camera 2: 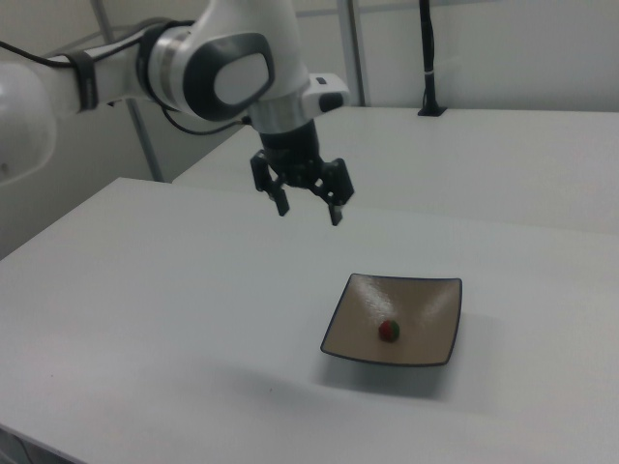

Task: Strawberries on a ceramic plate

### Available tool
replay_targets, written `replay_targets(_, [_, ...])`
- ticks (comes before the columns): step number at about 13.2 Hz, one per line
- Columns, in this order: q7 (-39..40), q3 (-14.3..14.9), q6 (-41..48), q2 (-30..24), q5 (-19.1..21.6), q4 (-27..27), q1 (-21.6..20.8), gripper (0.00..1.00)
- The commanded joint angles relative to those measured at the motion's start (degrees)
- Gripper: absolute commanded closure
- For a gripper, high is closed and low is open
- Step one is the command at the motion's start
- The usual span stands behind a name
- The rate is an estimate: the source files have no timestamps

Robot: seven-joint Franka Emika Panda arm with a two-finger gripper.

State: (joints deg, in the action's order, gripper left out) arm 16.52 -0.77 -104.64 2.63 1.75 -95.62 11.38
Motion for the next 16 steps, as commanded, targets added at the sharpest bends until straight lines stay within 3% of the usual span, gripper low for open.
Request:
replay_targets(1, [-6.7,1.9,5.4,-3.2,0.4,-0.3,-5.7,0.00])
replay_targets(7, [-19.2,1.7,5.1,-3.9,1.1,-0.3,-13.0,0.00])
replay_targets(16, [-19.1,1.4,4.9,-3.7,1.2,-0.6,-14.5,0.00])
